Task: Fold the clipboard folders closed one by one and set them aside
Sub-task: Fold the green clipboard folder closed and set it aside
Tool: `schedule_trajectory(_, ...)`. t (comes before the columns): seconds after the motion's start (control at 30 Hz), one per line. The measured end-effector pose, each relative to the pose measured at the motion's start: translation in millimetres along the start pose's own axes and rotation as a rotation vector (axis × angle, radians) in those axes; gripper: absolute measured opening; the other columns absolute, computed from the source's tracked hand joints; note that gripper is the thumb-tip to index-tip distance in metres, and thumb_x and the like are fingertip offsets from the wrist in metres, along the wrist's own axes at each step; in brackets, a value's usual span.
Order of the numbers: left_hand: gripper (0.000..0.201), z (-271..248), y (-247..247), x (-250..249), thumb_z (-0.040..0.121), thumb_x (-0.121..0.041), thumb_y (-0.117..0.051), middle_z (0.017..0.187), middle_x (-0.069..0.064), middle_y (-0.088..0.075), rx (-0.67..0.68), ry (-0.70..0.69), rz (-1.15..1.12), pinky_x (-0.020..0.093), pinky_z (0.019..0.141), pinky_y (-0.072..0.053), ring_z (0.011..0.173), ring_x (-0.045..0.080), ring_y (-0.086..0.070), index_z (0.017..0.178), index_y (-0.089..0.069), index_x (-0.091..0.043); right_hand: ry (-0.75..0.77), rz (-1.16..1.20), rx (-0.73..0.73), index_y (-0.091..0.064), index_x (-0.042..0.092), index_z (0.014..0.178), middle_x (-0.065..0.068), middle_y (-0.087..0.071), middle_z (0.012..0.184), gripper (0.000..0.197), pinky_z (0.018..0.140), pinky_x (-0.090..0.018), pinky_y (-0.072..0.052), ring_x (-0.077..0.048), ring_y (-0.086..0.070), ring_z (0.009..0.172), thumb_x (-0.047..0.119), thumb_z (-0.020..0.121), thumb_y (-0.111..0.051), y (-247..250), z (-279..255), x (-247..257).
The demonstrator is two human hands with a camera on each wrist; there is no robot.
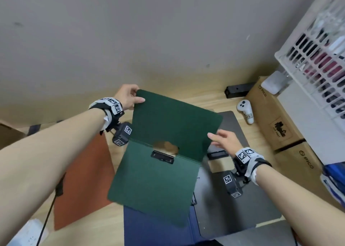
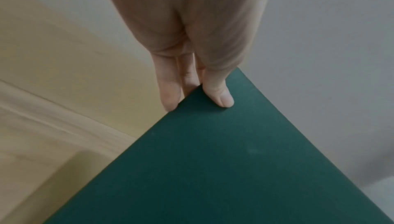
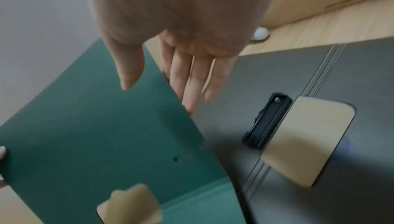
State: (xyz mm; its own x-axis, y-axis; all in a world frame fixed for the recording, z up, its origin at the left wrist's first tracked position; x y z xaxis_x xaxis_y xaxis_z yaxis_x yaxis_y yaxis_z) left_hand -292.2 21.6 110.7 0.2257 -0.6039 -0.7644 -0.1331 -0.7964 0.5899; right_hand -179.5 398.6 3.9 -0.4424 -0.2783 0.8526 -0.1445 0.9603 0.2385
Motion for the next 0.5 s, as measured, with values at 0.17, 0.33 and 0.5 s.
schedule_trajectory(0.17, 0.012, -42.7, 58.6, 66.7, 0.090, -0.005, -0.067, 0.079, 0.003, -0.059, -0.161, 0.141, -0.112, 0.042, 0.068, -0.058, 0.076, 0.022, -0.062, 0.093, -0.055, -0.007, -0.143, -0.098, 0.209, -0.051, -0.001, 0.127, -0.016, -0.061, 0.121, 0.053, 0.063, -0.012, -0.050, -0.021, -0.064, 0.095, 0.018, 0.083, -0.075, -75.4, 5.1, -18.8)
schedule_trajectory(0.33, 0.020, -83.2, 94.9, 147.8, 0.087, -0.009, -0.072, 0.080, 0.002, -0.062, -0.277, 0.281, -0.123, 0.037, 0.050, -0.059, 0.078, 0.027, -0.065, 0.081, -0.054, -0.017, -0.283, -0.306, 0.449, -0.047, 0.001, 0.130, -0.015, -0.060, 0.125, 0.054, 0.079, -0.025, -0.053, -0.021, -0.064, 0.097, 0.015, 0.084, -0.072, -137.5, -1.1, -50.0)
schedule_trajectory(0.5, 0.018, -125.1, 121.8, 215.2, 0.088, -0.005, -0.069, 0.097, 0.013, -0.064, -0.414, 0.399, -0.187, 0.031, 0.036, -0.054, 0.080, 0.036, -0.066, 0.098, -0.056, -0.012, -0.238, -0.695, 0.357, -0.058, 0.011, 0.111, -0.008, -0.064, 0.115, 0.047, 0.103, -0.040, -0.045, -0.026, -0.060, 0.109, 0.034, 0.076, -0.080, -170.7, -3.7, -70.6)
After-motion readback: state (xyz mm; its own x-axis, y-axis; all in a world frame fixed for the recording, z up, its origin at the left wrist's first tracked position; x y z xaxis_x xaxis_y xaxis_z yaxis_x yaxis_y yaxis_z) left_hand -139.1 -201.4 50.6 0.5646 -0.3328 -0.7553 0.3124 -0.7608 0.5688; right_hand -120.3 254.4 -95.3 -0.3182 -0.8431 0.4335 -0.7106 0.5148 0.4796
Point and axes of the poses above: each hand's wrist, its own z-axis towards the middle knuckle, its own y-axis out of the back of the hand, x = y × z, the point moved 6 cm from there along z, towards the middle knuckle
